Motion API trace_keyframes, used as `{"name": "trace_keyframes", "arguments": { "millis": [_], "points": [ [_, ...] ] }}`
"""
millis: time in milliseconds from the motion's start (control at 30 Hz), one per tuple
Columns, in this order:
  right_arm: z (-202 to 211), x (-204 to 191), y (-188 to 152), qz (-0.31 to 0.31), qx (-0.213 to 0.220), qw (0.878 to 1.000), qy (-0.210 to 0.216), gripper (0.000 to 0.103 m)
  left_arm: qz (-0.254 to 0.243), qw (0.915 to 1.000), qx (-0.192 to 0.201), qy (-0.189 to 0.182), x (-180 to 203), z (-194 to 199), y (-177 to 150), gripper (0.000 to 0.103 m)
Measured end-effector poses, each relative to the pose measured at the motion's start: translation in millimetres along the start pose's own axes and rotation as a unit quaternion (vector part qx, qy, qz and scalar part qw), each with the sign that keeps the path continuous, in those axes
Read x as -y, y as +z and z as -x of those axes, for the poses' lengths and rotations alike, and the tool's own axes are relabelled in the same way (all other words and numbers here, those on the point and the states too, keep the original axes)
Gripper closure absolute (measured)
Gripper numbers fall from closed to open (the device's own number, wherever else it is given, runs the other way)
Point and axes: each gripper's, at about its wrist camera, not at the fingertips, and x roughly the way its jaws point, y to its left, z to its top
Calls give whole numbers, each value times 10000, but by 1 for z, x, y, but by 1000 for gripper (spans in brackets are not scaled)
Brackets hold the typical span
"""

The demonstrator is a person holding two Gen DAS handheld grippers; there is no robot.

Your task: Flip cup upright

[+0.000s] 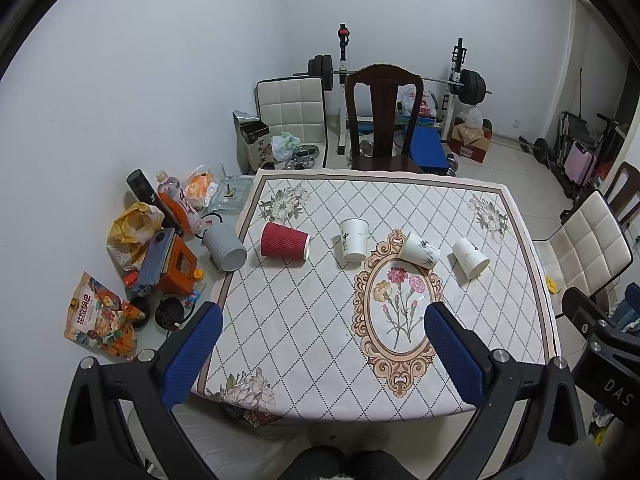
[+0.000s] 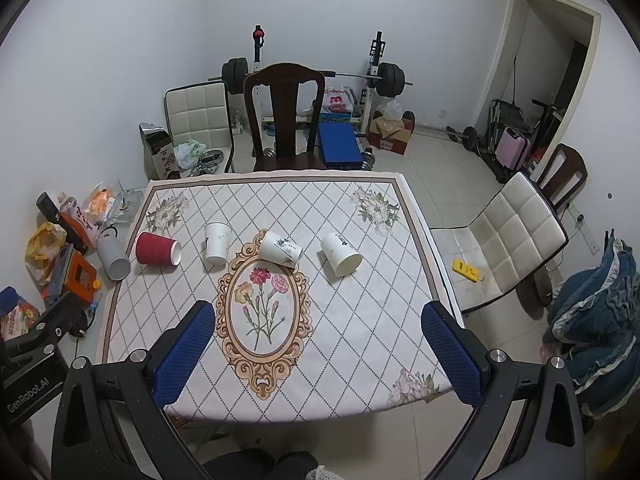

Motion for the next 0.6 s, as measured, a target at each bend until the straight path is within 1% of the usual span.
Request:
{"name": "trace_keyframes", "arguments": {
  "millis": [267,600],
  "points": [
    [0,1,2,7,-4,10000,-3,0,-26,10000,-10,-25,7,0,1,0],
    [-1,1,0,-9,-44,10000,22,0,-33,10000,-17,-23,7,0,1,0]
  ]
}}
